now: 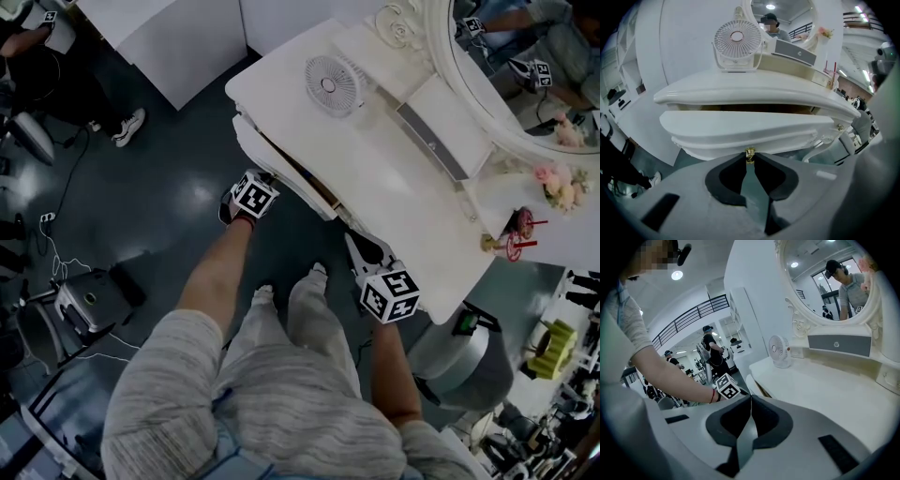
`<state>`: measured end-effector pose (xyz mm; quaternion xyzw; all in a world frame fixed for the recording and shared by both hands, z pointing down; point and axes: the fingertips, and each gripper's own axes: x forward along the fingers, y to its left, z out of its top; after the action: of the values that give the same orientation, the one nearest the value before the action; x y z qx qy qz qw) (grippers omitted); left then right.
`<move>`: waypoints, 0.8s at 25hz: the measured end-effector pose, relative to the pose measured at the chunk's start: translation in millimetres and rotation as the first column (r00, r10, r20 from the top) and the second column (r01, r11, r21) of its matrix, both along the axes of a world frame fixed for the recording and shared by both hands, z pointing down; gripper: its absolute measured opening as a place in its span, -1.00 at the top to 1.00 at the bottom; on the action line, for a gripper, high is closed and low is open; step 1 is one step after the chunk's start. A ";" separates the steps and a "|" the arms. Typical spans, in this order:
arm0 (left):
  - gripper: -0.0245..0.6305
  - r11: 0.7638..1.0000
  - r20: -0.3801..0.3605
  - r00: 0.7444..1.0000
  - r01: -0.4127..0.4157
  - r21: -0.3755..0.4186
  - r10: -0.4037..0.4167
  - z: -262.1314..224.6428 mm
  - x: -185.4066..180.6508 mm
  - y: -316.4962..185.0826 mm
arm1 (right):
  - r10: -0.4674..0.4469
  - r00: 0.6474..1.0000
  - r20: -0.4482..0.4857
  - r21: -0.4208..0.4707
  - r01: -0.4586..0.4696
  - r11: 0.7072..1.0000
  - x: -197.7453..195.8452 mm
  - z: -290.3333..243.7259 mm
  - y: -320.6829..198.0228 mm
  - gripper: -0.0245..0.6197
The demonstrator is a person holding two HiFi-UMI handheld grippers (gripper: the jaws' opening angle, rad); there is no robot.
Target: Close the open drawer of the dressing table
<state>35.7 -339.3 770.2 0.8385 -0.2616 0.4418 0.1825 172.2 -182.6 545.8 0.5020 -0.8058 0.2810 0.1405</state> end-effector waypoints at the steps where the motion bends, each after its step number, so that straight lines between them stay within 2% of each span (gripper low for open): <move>1: 0.73 1.000 -0.001 1.000 0.001 -0.001 -0.001 -0.2 2.0 -1.8 | 0.000 1.000 0.000 0.001 0.000 1.000 1.5 -1.1 -2.6 0.89; 16: 0.73 0.999 -0.028 0.999 0.039 0.016 -0.038 -1.6 33.1 -31.4 | -0.001 1.000 -0.006 -0.009 0.001 1.000 26.5 -1.4 -23.7 0.89; 20: 0.73 0.998 -0.056 0.997 0.059 0.005 -0.058 -2.2 41.8 -35.3 | -0.002 1.000 -0.006 -0.012 0.002 1.000 30.9 -0.1 -25.8 0.89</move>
<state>77.5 -374.7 768.0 0.8432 -0.2822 0.4117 0.1998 203.1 -208.5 545.7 0.5011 -0.8043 0.2841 0.1463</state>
